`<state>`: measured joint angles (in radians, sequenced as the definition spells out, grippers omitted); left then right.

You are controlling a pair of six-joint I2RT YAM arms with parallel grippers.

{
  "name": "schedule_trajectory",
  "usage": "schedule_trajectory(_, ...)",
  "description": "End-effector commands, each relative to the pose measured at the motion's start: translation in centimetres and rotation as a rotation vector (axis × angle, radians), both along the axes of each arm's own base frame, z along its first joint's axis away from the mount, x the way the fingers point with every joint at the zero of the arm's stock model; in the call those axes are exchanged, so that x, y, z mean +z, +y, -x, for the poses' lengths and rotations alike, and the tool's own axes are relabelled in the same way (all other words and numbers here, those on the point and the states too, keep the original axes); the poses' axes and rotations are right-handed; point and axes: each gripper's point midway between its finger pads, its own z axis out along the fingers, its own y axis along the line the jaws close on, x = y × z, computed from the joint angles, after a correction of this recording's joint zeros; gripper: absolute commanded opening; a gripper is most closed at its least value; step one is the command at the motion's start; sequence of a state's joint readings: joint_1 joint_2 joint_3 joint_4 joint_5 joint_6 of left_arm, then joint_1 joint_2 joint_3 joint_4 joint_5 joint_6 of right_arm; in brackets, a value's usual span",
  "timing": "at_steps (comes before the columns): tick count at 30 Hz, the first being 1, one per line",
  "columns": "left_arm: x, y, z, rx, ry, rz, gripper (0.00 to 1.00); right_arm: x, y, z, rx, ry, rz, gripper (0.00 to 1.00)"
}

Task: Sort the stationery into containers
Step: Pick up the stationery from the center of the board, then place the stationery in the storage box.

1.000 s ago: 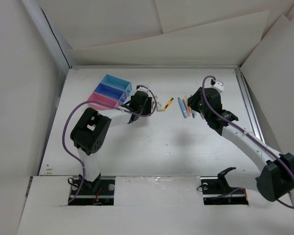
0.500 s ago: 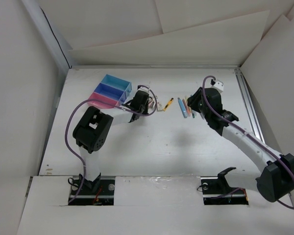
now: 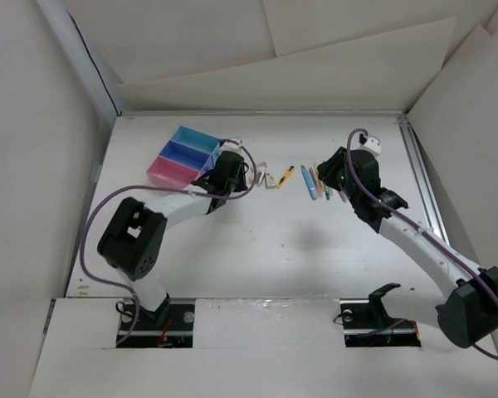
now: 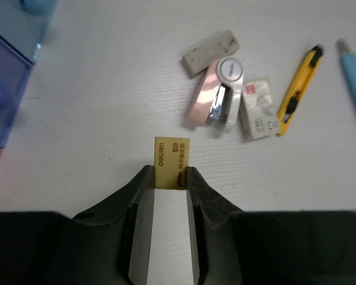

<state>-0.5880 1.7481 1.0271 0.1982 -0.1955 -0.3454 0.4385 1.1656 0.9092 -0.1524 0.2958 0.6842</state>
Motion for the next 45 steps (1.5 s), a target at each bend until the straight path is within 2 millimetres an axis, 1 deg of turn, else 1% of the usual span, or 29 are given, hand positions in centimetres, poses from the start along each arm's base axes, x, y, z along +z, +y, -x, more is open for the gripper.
schedule_trajectory(1,8.4,0.7,-0.3,0.098,-0.177,0.166,0.07,1.7,0.5,-0.1,0.026,-0.058,-0.021,0.39)
schedule_trajectory(3,9.4,1.7,0.1,0.154,-0.197,0.184,0.07,2.0,0.6,0.1,0.035,-0.064,-0.028,0.39)
schedule_trajectory(4,9.7,3.1,0.2,0.218,-0.209,0.166,0.07,2.0,0.6,0.1,0.035,-0.065,-0.028,0.39)
schedule_trajectory(5,10.7,4.4,0.3,0.272,-0.233,0.179,0.07,2.0,0.6,0.1,0.035,-0.065,-0.028,0.39)
schedule_trajectory(7,10.4,7.1,0.4,0.408,-0.232,0.204,0.08,2.0,0.8,0.2,0.045,-0.063,-0.032,0.4)
schedule_trajectory(8,10.9,7.9,0.5,0.438,-0.24,0.236,0.08,2.0,0.8,0.2,0.045,-0.063,-0.032,0.4)
schedule_trajectory(9,9.7,10.1,0.4,0.504,-0.224,0.241,0.09,2.0,1.0,0.2,0.055,-0.061,-0.035,0.4)
schedule_trajectory(11,9.0,11.4,-0.1,0.559,-0.207,0.333,0.09,2.0,1.3,0.4,0.064,-0.061,-0.036,0.4)
schedule_trajectory(14,8.1,14.5,-0.7,0.639,-0.205,0.346,0.09,2.4,1.3,0.3,0.064,-0.07,-0.039,0.4)
schedule_trajectory(15,7.7,14.6,-0.7,0.647,-0.201,0.337,0.09,2.4,1.3,0.3,0.064,-0.07,-0.039,0.4)
schedule_trajectory(16,7.6,15.7,-1.0,0.674,-0.199,0.329,0.09,2.4,1.3,0.3,0.064,-0.07,-0.039,0.4)
schedule_trajectory(17,8.1,16.0,-1.4,0.682,-0.21,0.335,0.09,2.4,1.3,0.3,0.064,-0.07,-0.039,0.4)
schedule_trajectory(20,7.3,17.5,-1.9,0.722,-0.199,0.319,0.09,2.1,1.5,0.2,0.073,-0.06,-0.039,0.4)
schedule_trajectory(22,6.3,18.0,-2.4,0.734,-0.175,0.309,0.09,2.1,1.5,0.2,0.073,-0.06,-0.039,0.4)
schedule_trajectory(23,6.6,18.3,-2.9,0.743,-0.178,0.309,0.09,2.1,1.9,0.4,0.082,-0.06,-0.039,0.4)
schedule_trajectory(25,6.0,18.7,-3.0,0.761,-0.164,0.272,0.09,2.1,1.9,0.4,0.082,-0.06,-0.039,0.4)
schedule_trajectory(27,5.6,18.9,-3.3,0.773,-0.155,0.254,0.12,2.1,1.9,0.4,0.082,-0.06,-0.039,0.4)
schedule_trajectory(28,5.6,19.0,-3.3,0.78,-0.159,0.25,0.18,2.1,1.9,0.4,0.082,-0.06,-0.039,0.4)
schedule_trajectory(29,5.2,19.1,-3.3,0.776,-0.15,0.234,0.25,2.1,1.9,0.4,0.082,-0.06,-0.039,0.4)
schedule_trajectory(30,5.6,19.0,-3.5,0.775,-0.159,0.24,0.42,2.1,1.9,0.4,0.082,-0.06,-0.039,0.4)
schedule_trajectory(31,5.7,19.2,-3.5,0.782,-0.163,0.236,0.5,2.1,1.9,0.4,0.082,-0.06,-0.039,0.4)
schedule_trajectory(34,6.2,19.1,-3.2,0.76,-0.175,0.234,0.6,2.1,1.7,0.3,0.077,-0.062,-0.027,0.4)
schedule_trajectory(35,6.7,18.6,-3.0,0.735,-0.191,0.23,0.6,2.1,1.7,0.3,0.077,-0.062,-0.027,0.4)
schedule_trajectory(36,8.7,17.9,-2.9,0.705,-0.244,0.258,0.61,1.7,1.7,0.2,0.077,-0.054,-0.024,0.4)
schedule_trajectory(40,11.4,13.2,-1.5,0.532,-0.324,0.246,0.6,1.7,1.7,0.2,0.077,-0.054,-0.024,0.4)
schedule_trajectory(42,11.2,8.6,-0.2,0.378,-0.299,0.246,0.58,1.7,1.6,0.1,0.067,-0.056,-0.02,0.4)
schedule_trajectory(43,10.5,6.7,-0.4,0.315,-0.28,0.233,0.58,1.7,1.6,0.1,0.067,-0.056,-0.02,0.4)
schedule_trajectory(44,10.6,4.2,0.0,0.238,-0.27,0.225,0.56,1.7,1.6,0.1,0.067,-0.056,-0.02,0.37)
schedule_trajectory(45,10.1,2.8,0.0,0.189,-0.253,0.214,0.56,1.7,1.6,0.1,0.067,-0.056,-0.02,0.29)
